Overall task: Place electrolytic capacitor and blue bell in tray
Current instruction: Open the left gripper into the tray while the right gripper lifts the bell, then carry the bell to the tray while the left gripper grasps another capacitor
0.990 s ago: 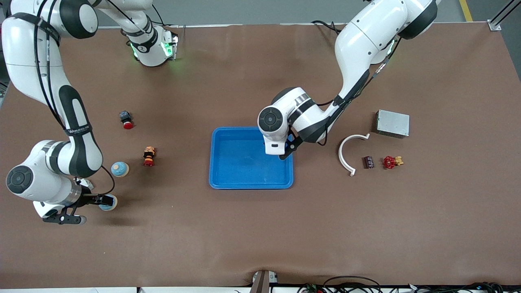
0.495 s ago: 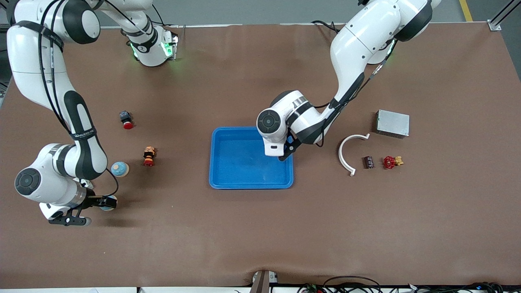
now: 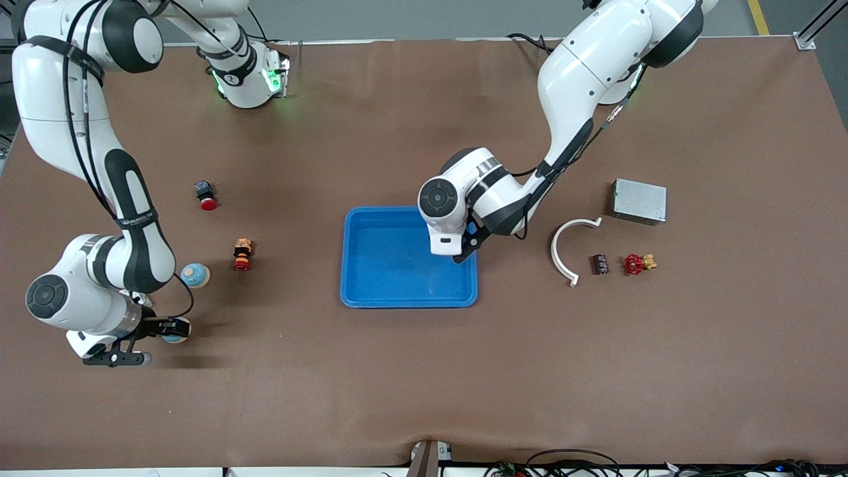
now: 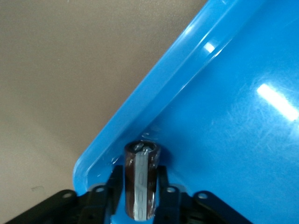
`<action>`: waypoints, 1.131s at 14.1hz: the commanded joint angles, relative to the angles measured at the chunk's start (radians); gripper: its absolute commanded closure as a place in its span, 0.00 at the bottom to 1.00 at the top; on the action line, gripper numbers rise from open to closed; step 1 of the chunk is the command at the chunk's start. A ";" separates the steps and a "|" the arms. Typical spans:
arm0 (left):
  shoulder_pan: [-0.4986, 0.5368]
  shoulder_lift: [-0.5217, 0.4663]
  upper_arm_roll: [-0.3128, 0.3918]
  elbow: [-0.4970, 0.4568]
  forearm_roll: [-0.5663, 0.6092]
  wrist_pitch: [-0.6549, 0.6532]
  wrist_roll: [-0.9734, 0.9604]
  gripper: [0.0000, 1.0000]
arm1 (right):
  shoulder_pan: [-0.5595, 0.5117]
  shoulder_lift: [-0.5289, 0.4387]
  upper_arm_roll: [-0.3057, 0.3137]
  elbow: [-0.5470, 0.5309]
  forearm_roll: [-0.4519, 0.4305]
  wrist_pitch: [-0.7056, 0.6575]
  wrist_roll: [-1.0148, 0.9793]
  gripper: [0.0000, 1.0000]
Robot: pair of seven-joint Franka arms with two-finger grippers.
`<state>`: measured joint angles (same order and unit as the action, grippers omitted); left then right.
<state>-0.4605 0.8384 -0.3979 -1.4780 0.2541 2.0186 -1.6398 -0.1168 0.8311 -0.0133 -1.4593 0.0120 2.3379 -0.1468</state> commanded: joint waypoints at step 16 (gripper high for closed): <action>0.448 -0.583 -0.001 -0.157 -0.091 -0.413 1.027 0.00 | 0.149 -0.344 0.055 -0.047 0.072 -0.397 0.321 1.00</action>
<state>-0.0962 0.3729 -0.3909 -1.4927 0.2001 1.5896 -0.7642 -0.0002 0.6043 0.0271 -1.4027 0.0402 1.9533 0.0912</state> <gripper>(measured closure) 0.000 0.370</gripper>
